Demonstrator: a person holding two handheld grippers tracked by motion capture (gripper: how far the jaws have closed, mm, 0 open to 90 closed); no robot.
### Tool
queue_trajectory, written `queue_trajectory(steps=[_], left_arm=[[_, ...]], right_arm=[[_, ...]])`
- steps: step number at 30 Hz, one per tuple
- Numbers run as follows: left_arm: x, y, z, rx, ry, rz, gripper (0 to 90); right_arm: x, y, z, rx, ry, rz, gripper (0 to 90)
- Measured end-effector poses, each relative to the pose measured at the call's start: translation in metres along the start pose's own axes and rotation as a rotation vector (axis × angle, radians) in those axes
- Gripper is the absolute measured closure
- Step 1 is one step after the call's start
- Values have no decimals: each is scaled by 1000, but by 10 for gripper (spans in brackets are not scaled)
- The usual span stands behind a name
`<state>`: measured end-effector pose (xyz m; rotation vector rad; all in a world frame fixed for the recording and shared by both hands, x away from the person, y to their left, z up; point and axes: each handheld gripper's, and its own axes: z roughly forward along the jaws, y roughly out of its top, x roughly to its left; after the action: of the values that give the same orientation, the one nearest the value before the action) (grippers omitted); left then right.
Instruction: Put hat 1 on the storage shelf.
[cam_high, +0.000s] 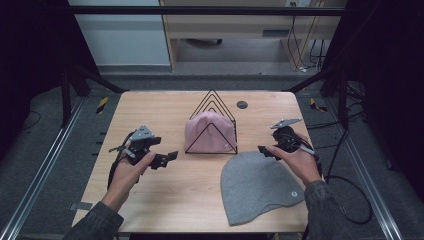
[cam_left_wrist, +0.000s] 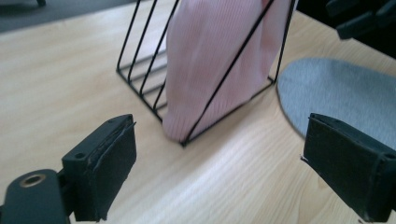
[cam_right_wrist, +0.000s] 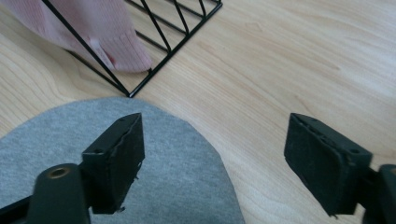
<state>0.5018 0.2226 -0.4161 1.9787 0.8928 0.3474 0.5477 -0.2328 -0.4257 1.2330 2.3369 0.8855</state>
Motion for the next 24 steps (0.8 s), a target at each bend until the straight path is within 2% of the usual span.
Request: queue_trajectory(steps=[5,9,11,12,16,21,24], left_arm=[[11,-35,-3,36,91,-9,85],[15,-49,-11,71,141,-20,83],[16,-55,-17,93,161,-8,82],[16,-57,-20,97,168,-11,82],[19,-66,-30,85,173,-79,82],[21,-67,-32,84,196,-79,83],[22,-68,-30,101,202,-69,83]], right_arm=[[0,-8,0,28,-1,2,318],[-1,-14,0,46,6,22,363],[-3,-15,0,44,8,30,378],[-3,-15,0,44,7,38,389],[-5,-15,4,49,10,29,406],[-5,-17,17,82,23,36,417],[-3,-19,26,114,27,40,414]])
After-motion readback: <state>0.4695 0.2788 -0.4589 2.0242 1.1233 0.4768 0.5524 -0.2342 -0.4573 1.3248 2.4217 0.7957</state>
